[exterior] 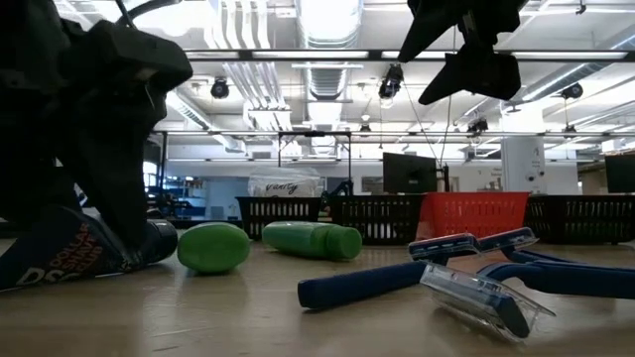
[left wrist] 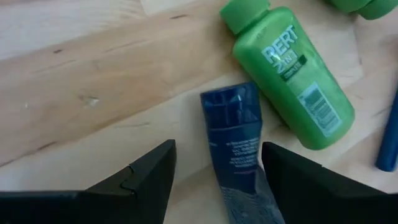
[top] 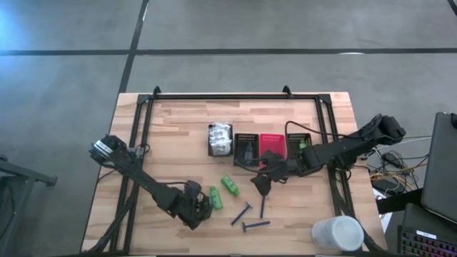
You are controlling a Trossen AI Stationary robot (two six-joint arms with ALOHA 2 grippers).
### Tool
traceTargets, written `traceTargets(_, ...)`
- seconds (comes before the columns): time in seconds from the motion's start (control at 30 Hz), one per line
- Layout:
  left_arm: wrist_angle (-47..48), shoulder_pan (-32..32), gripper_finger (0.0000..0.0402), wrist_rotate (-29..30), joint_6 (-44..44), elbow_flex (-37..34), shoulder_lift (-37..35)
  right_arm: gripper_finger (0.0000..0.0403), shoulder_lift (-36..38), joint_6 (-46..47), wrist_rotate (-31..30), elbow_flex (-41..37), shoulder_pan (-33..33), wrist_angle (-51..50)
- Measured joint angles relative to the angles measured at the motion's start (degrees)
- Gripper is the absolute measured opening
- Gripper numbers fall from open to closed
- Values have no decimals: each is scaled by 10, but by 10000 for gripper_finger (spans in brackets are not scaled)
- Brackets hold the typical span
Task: Pick & Place Travel size toiletries
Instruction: Put the blue shaving cream into the middle black bin
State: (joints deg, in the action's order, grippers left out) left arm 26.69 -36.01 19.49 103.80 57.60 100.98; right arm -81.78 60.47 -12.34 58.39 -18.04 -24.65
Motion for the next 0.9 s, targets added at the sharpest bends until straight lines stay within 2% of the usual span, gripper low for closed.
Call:
traceTargets(0.13,-4,0,241,5,-7,1,8,257,0,7,0,0,0,0)
traceTargets(0.27,-4,4,219,4,-29,1,9,268,0,16,0,0,0,-1)
traceTargets(0.6,-3,8,104,14,-60,-2,8,300,3,22,-10,8,-1,-2)
traceTargets(0.73,-22,10,73,62,-89,0,-17,311,24,9,-42,26,-2,0)
traceTargets(0.9,-33,30,67,127,-140,11,-83,324,67,-14,-85,34,2,-2)
